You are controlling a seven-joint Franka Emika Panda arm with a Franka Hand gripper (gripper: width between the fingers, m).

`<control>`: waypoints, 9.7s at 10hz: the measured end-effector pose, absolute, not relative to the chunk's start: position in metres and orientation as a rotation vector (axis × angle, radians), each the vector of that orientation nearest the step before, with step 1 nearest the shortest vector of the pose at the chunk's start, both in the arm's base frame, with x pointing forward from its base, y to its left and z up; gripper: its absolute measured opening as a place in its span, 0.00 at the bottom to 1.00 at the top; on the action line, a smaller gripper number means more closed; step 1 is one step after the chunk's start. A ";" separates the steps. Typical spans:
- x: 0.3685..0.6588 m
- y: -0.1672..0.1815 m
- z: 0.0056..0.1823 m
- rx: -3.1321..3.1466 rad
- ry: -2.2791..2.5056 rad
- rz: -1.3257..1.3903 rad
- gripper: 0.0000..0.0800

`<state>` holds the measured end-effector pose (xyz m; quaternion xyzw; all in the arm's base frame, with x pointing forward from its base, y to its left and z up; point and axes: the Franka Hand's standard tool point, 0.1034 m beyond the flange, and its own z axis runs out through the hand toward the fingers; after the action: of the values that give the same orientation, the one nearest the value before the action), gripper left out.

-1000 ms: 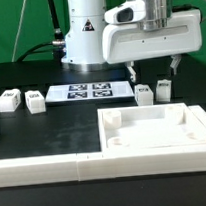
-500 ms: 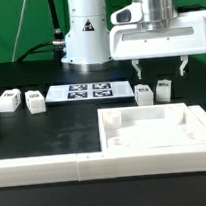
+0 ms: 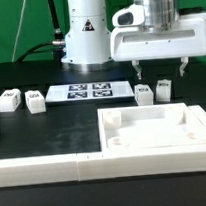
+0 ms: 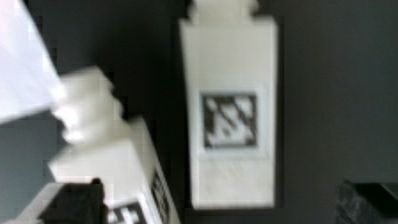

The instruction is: Assemble one leg

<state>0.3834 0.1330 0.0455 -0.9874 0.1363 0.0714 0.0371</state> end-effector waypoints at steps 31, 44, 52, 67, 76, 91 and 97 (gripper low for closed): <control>0.374 0.139 0.037 -2.628 0.229 1.409 0.36; 0.441 0.076 0.111 -2.929 0.130 0.539 0.36; 0.492 0.079 0.110 -3.047 -0.086 -0.293 0.36; 0.598 0.096 0.105 -3.006 -0.162 -0.431 0.36; 0.620 0.108 0.080 -2.982 -0.212 -0.600 0.36; 0.617 0.115 0.060 -2.969 -0.227 -0.711 0.77; 0.624 0.116 0.080 -2.971 -0.231 -0.675 0.81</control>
Offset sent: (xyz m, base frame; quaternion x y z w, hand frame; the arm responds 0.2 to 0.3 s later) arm -0.0013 0.0200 0.0001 0.0348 -0.2485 -0.0364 0.9673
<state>0.6242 0.1157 0.0795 -0.9715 -0.0755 -0.2206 0.0432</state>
